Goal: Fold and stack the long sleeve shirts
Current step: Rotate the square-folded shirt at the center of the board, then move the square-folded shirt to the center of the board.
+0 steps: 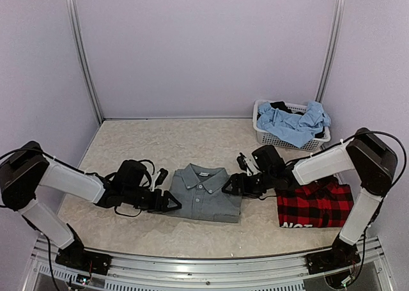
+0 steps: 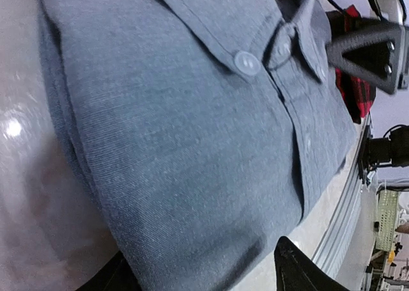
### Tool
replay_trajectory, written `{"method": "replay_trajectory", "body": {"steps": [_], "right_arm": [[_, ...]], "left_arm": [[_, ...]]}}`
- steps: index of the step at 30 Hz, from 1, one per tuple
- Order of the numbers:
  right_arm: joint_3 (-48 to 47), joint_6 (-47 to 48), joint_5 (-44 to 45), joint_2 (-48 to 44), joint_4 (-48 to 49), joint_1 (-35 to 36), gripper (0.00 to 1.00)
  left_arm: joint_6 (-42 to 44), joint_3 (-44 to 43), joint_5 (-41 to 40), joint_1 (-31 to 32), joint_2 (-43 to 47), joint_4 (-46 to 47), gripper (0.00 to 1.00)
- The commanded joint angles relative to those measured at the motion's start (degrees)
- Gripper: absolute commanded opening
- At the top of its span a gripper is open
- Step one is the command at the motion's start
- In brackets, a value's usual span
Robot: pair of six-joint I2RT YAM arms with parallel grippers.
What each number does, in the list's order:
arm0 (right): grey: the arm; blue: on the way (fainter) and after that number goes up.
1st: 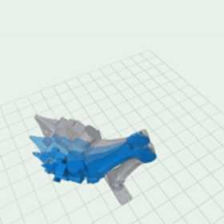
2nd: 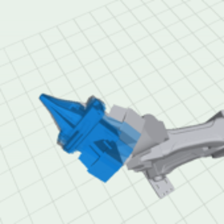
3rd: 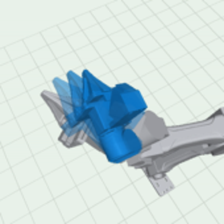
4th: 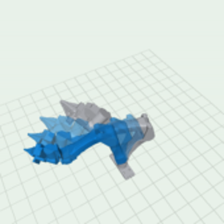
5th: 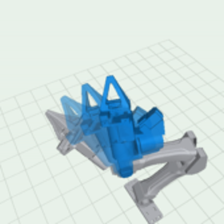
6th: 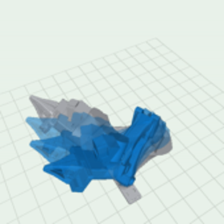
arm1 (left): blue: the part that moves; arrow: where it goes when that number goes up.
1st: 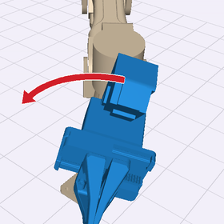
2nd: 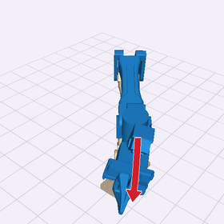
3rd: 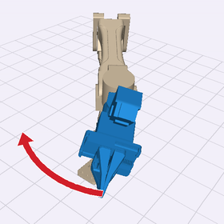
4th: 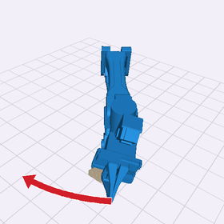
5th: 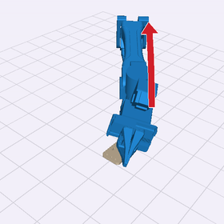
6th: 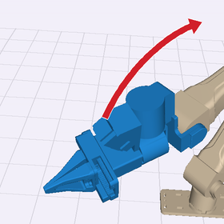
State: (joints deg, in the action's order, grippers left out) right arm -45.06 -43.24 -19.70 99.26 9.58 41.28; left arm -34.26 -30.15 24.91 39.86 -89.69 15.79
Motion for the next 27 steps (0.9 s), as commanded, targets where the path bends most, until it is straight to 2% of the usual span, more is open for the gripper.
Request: {"method": "replay_trajectory", "body": {"steps": [1,4,9,17,21,27], "right_arm": [[-7.4,9.7,-1.1,3.4,-9.0,-2.4,0.78],[-8.9,12.0,1.6,1.8,-13.4,-2.7,0.78],[-8.3,14.8,13.1,-6.6,-24.6,-2.7,0.79],[-7.5,11.7,30.9,-18.9,-47.1,-3.7,0.80],[-4.0,10.5,31.5,-21.6,-49.4,-6.1,0.81],[-1.6,11.3,31.3,-20.2,-47.6,-9.1,0.80]], "left_arm": [[-3.8,3.7,-3.6,3.8,6.2,-2.1,0.66],[-4.0,3.4,-9.4,3.2,9.6,-8.3,0.68],[-2.7,1.1,-16.9,0.2,14.9,-15.1,0.73],[0.3,-3.7,-19.9,-2.2,15.6,-19.0,0.77],[0.9,-5.4,-18.2,-1.8,12.9,-17.6,0.77],[1.9,-7.8,-17.3,-0.4,8.5,-17.4,0.77]]}}
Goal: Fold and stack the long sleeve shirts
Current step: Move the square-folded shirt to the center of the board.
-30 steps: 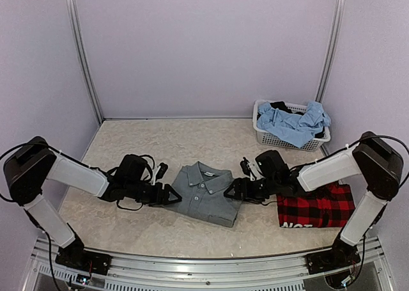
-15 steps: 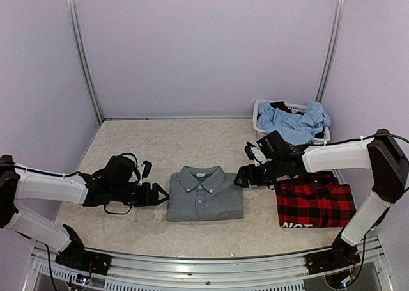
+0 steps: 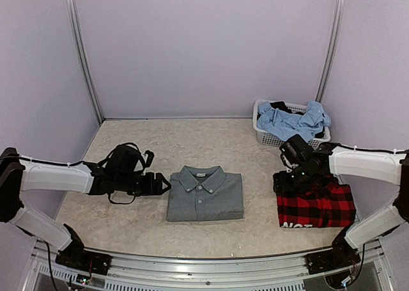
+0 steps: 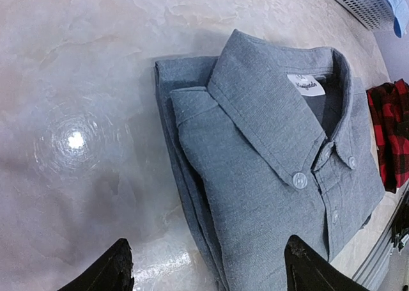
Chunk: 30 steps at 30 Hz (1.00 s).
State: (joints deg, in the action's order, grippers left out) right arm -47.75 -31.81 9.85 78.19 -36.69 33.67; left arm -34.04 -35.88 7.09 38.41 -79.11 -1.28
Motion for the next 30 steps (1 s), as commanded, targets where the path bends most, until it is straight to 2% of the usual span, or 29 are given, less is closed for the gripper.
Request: {"method": "replay_trajectory", "body": {"steps": [1,6,14,21,30], "right_arm": [[1.2,0.2,1.8,1.5,-1.0,-2.0,0.79],[1.1,3.8,-0.8,7.1,3.7,-4.0,0.77],[0.6,6.6,-4.9,14.5,8.8,-4.1,0.65],[0.4,9.4,-8.2,18.8,13.4,-4.0,0.60],[-4.5,14.1,-8.8,24.7,17.3,-3.4,0.57]], "left_arm": [[1.8,-2.3,0.6,1.2,-2.4,-0.3,0.77],[1.6,-2.5,0.4,1.8,-3.4,0.3,0.77],[2.2,-3.4,-2.3,1.0,-1.4,-2.0,0.81],[2.6,-4.9,-5.3,-1.8,2.7,-4.2,0.86],[1.7,-4.8,-6.9,-2.7,4.6,-5.1,0.88]]}}
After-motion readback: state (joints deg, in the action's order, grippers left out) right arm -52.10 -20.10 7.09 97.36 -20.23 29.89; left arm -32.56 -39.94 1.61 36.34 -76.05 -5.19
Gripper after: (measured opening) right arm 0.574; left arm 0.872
